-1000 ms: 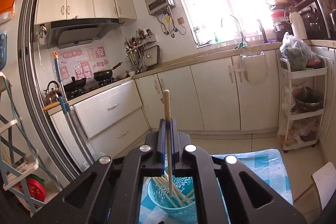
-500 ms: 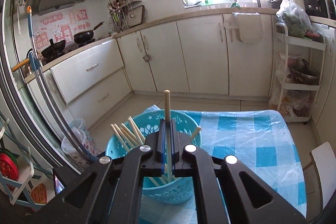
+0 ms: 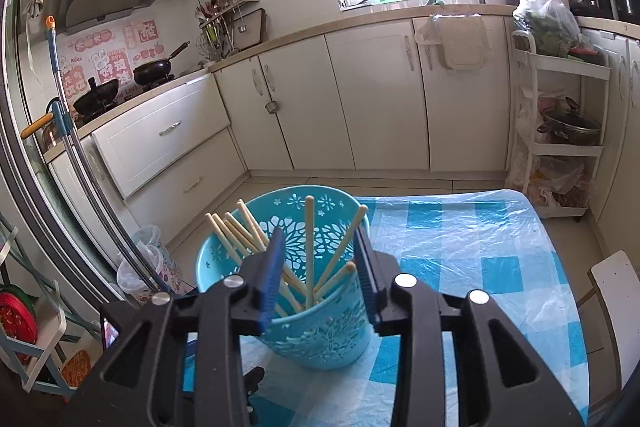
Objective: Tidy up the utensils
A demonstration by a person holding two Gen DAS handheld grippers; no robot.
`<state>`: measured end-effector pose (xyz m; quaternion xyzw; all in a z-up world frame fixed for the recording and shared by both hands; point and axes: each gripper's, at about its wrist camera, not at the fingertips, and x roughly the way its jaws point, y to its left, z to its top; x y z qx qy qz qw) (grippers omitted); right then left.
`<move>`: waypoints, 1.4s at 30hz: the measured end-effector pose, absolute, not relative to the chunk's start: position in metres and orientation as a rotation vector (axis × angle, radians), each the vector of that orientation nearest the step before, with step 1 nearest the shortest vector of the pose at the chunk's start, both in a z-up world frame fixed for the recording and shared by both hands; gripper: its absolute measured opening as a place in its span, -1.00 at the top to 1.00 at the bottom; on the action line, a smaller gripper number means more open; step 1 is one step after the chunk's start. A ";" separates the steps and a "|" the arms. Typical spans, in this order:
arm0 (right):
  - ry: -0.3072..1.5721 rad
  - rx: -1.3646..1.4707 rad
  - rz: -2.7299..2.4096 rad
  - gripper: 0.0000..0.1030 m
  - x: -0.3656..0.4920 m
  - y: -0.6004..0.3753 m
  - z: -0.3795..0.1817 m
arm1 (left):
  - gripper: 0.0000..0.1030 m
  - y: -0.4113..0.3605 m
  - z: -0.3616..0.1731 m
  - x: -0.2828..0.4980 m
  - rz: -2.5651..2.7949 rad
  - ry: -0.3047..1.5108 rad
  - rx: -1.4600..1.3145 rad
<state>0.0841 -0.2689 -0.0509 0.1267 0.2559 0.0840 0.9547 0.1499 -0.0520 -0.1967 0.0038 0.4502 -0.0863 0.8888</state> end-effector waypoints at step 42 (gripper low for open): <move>0.459 0.301 -0.103 -0.86 -0.205 -0.217 0.053 | -0.85 -0.010 0.065 -0.141 -0.114 0.572 0.040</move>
